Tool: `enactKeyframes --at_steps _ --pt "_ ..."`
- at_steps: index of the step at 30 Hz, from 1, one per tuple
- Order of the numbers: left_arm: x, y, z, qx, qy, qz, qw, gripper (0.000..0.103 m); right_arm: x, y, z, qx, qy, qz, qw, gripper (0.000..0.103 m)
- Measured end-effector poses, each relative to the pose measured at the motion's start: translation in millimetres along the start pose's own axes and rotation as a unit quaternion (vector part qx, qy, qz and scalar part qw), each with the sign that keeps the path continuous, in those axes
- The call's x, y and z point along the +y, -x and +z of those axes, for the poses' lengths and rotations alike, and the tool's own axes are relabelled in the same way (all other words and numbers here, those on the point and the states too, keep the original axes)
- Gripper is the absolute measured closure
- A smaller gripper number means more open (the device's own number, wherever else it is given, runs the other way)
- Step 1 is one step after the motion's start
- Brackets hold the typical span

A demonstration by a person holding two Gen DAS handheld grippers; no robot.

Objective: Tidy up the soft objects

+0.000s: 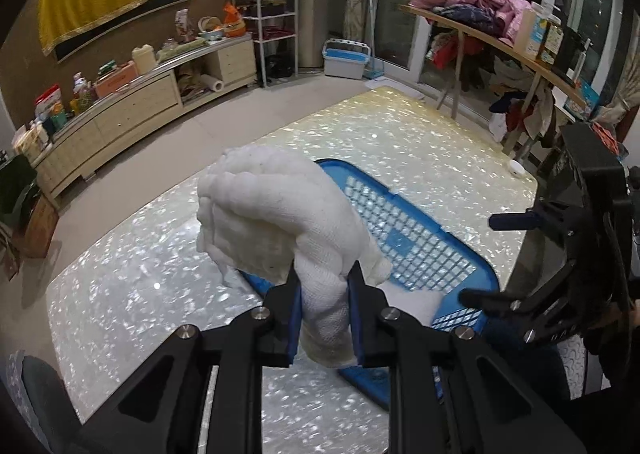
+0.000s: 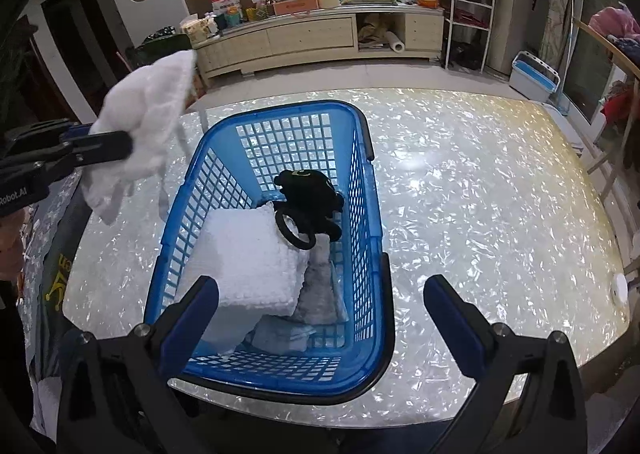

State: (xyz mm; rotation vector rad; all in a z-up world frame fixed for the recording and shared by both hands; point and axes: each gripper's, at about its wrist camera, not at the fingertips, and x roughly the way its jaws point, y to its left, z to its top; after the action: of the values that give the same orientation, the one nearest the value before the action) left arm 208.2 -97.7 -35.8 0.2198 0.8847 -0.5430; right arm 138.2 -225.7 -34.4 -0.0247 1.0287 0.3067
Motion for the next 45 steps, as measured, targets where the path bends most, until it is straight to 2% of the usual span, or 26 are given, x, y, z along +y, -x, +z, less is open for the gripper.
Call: enactKeyframes --at_steps 7,15,21,26,27,28,31,33,37,45 --pt "-30.1 -31.4 14.7 0.022 -0.018 -0.022 0.9994 0.085 -7.9 -2.0 1.7 -0.003 0.010 0.007 1.000 0.000" --pt "-45.1 -79.3 22.9 0.057 -0.017 -0.047 0.9971 0.085 -27.1 -11.9 -0.3 0.002 -0.003 0.006 1.000 0.000" --pt "-50.9 -129.2 19.8 0.111 -0.018 -0.045 0.9926 0.085 -38.0 -22.0 -3.1 0.014 -0.015 0.007 1.000 0.000" --pt "-54.4 -151.5 9.8 0.141 -0.021 -0.053 0.9883 0.080 -38.9 -30.5 -1.2 0.021 -0.015 0.012 1.000 0.000" --pt "-54.7 -154.0 8.6 0.146 -0.021 -0.052 0.9878 0.076 -38.1 -32.2 -0.4 0.023 -0.014 0.011 1.000 0.000" --pt "-54.2 -155.2 8.3 0.147 -0.023 -0.052 0.9876 0.063 -37.3 -33.4 0.1 0.024 -0.013 0.011 1.000 0.000" --pt "-54.3 -155.6 8.6 0.144 -0.028 -0.037 0.9886 0.042 -35.7 -35.4 0.5 0.025 -0.010 0.011 1.000 0.000" --pt "-52.9 -154.4 6.6 0.144 -0.027 -0.024 0.9889 0.037 -35.5 -36.1 0.6 0.026 -0.009 0.010 1.000 0.000" --pt "-41.0 -132.6 2.5 0.125 -0.013 -0.027 0.9917 0.024 -32.0 -29.8 2.6 0.021 -0.004 0.011 1.000 0.000" --pt "-10.6 -70.2 -13.6 0.074 0.014 0.010 0.9971 0.018 -7.6 -31.9 14.6 0.017 0.024 0.018 0.999 0.000"
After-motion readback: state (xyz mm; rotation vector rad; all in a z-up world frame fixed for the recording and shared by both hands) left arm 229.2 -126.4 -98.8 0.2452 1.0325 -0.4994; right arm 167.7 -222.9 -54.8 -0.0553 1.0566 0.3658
